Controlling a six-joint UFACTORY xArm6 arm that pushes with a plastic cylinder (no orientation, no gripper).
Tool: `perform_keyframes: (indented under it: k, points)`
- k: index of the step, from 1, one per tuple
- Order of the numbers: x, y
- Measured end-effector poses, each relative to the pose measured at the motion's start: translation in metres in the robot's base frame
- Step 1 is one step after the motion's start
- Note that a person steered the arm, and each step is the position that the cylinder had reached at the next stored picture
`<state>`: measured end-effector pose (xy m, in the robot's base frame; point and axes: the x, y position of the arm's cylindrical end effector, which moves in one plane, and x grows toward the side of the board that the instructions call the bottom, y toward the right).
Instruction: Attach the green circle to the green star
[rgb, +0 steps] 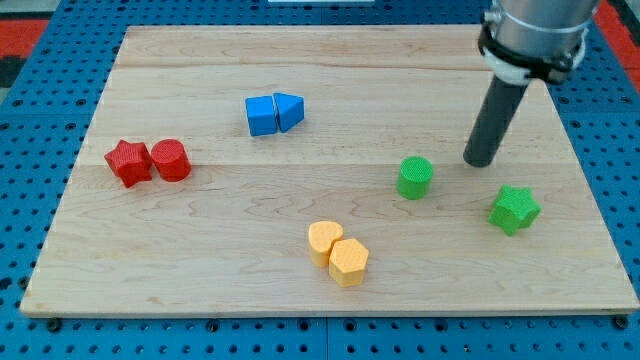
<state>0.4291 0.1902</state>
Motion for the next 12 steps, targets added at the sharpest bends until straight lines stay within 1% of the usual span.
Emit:
perform_keyframes:
  k: [1, 2, 4, 5, 6, 9, 10, 11, 12]
  points:
    - [0.053, 0.039]
    - [0.093, 0.028]
    - [0.025, 0.012]
    - [0.008, -0.033]
    - [-0.001, -0.106]
    - [0.007, -0.154]
    - [0.012, -0.154]
    - [0.034, -0.155]
    - [0.024, -0.115]
